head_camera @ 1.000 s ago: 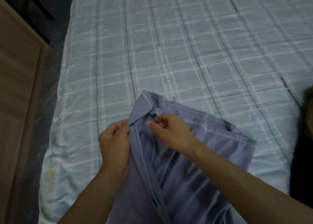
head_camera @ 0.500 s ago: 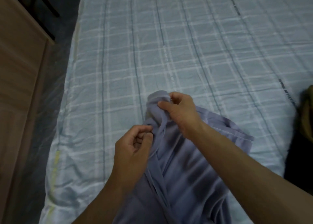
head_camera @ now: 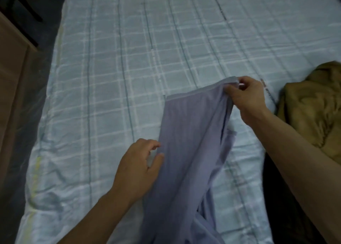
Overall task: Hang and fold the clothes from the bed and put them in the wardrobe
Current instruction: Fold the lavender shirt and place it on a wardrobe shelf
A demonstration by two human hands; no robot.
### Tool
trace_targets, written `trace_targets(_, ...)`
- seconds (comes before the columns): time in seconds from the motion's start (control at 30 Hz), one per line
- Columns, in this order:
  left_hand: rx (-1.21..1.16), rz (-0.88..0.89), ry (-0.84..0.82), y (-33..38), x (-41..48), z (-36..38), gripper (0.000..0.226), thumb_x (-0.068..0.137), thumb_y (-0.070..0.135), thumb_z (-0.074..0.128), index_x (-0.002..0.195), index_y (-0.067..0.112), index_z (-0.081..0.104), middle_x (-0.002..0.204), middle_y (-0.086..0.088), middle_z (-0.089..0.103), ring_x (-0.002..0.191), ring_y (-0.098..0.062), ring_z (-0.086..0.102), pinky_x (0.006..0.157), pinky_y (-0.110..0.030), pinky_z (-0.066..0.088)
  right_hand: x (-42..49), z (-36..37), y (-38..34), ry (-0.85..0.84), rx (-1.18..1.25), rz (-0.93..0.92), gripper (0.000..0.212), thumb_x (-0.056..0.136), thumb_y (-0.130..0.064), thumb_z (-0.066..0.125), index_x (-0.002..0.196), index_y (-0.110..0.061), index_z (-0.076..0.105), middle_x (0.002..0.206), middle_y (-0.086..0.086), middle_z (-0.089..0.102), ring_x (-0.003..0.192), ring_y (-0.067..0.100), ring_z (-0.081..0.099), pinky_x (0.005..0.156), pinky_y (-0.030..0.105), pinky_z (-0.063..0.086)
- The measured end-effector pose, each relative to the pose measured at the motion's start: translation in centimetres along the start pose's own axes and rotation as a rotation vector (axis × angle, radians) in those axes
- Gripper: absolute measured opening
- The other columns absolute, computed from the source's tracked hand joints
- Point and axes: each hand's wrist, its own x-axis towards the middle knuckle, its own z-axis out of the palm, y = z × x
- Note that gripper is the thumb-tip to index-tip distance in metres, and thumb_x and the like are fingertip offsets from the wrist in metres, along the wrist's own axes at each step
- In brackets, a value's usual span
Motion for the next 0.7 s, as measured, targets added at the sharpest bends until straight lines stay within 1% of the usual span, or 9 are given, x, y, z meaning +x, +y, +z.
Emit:
trace_targets(0.07, 0.106, 0.017, -0.072, -0.3, -0.7, 1.5, 0.046, 0.089, 0.054, 0.044, 0.117, 0.023, 0.064, 0.112, 0.008, 0.06, 0.097, -0.009, 0.056, 0.086, -0.02, 0.044, -1.3, 0.4, 2.2, -0.124, 0.01, 0.183, 0.064, 0.073, -0.028, 0.081, 0.129, -0.018, 0.052, 0.084, 0.009, 0.065, 0.07, 0.02, 0.062, 0.064, 0.037, 0.053)
trace_targets(0.17, 0.175, -0.039, -0.113, -0.5, -1.8, 3.2, 0.052, 0.09, 0.054, 0.043, 0.125, 0.02, 0.059, 0.123, 0.002, 0.057, 0.106, -0.018, 0.055, 0.09, -0.034, 0.049, -5.6, 0.5, 5.4, -0.185, -0.142, 0.265, 0.093, 0.066, -0.047, 0.077, 0.143, -0.024, 0.031, 0.092, 0.009, 0.07, 0.087, 0.029, 0.069, 0.081, 0.047, 0.057)
trace_targets(0.23, 0.192, -0.071, -0.108, -0.6, -2.2, 4.0, 0.046, 0.093, 0.046, 0.052, 0.129, 0.018, 0.057, 0.127, -0.001, 0.055, 0.109, -0.02, 0.054, 0.092, -0.033, 0.048, -8.5, -0.1, 6.9, -0.17, -0.289, 0.249, 0.076, 0.076, -0.04, 0.076, 0.138, -0.017, 0.039, 0.093, 0.004, 0.069, 0.099, 0.03, 0.067, 0.091, 0.045, 0.052)
trace_targets(0.27, 0.203, -0.08, -0.107, -0.5, -2.3, 4.2, 0.043, 0.095, 0.04, 0.056, 0.131, 0.017, 0.056, 0.128, -0.002, 0.054, 0.111, -0.021, 0.054, 0.093, -0.034, 0.047, -9.7, -0.4, 7.5, -0.162, -0.335, 0.246, 0.061, 0.083, -0.032, 0.073, 0.133, -0.013, 0.045, 0.093, 0.003, 0.067, 0.098, 0.028, 0.065, 0.089, 0.04, 0.051)
trace_targets(0.37, 0.235, -0.108, -0.096, -0.4, -2.1, 4.5, 0.046, 0.094, 0.033, 0.062, 0.136, 0.018, 0.052, 0.131, -0.006, 0.053, 0.114, -0.025, 0.053, 0.092, -0.037, 0.047, -12.7, -1.0, 8.8, -0.195, -0.42, 0.227, 0.032, 0.087, -0.024, 0.068, 0.112, -0.006, 0.057, 0.087, 0.002, 0.063, 0.085, 0.021, 0.06, 0.063, 0.023, 0.043)
trace_targets(0.43, 0.232, -0.155, -0.076, -0.3, -1.3, 4.4, 0.049, 0.093, 0.034, 0.062, 0.138, 0.019, 0.048, 0.127, -0.008, 0.052, 0.111, -0.027, 0.053, 0.087, -0.038, 0.047, -13.5, -1.1, 9.3, -0.215, -0.445, 0.204, 0.03, 0.084, -0.025, 0.072, 0.102, -0.005, 0.057, 0.091, 0.005, 0.062, 0.083, 0.021, 0.059, 0.057, 0.02, 0.04)
trace_targets(0.53, 0.183, -0.242, -0.084, 0.0, 0.2, 4.6, 0.048, 0.092, 0.036, 0.063, 0.132, 0.019, 0.043, 0.108, 0.0, 0.052, 0.095, -0.023, 0.057, 0.074, -0.033, 0.044, -14.1, -1.2, 9.3, -0.241, -0.521, 0.232, 0.048, 0.078, -0.035, 0.08, 0.106, -0.008, 0.052, 0.098, 0.002, 0.053, 0.088, 0.019, 0.052, 0.07, 0.026, 0.042)
trace_targets(0.63, 0.235, -0.328, -0.102, 0.1, 1.1, 5.0, 0.034, 0.091, 0.033, 0.062, 0.117, 0.016, 0.048, 0.095, -0.002, 0.06, 0.079, -0.023, 0.058, 0.064, -0.033, 0.046, -15.0, -0.9, 9.5, -0.275, -0.481, 0.321, 0.04, 0.074, -0.029, 0.083, 0.077, -0.012, 0.047, 0.07, 0.0, 0.049, 0.065, 0.016, 0.05, 0.056, 0.026, 0.039)
trace_targets(0.7, 0.254, -0.305, -0.066, 0.0, 1.0, 5.2, 0.019, 0.091, 0.026, 0.061, 0.099, 0.011, 0.055, 0.085, -0.004, 0.062, 0.072, -0.023, 0.058, 0.058, -0.031, 0.044, -15.6, -0.6, 9.9, -0.292, -0.327, 0.389, 0.034, 0.076, -0.018, 0.079, 0.067, -0.01, 0.048, 0.061, 0.005, 0.049, 0.056, 0.018, 0.049, 0.052, 0.028, 0.038)
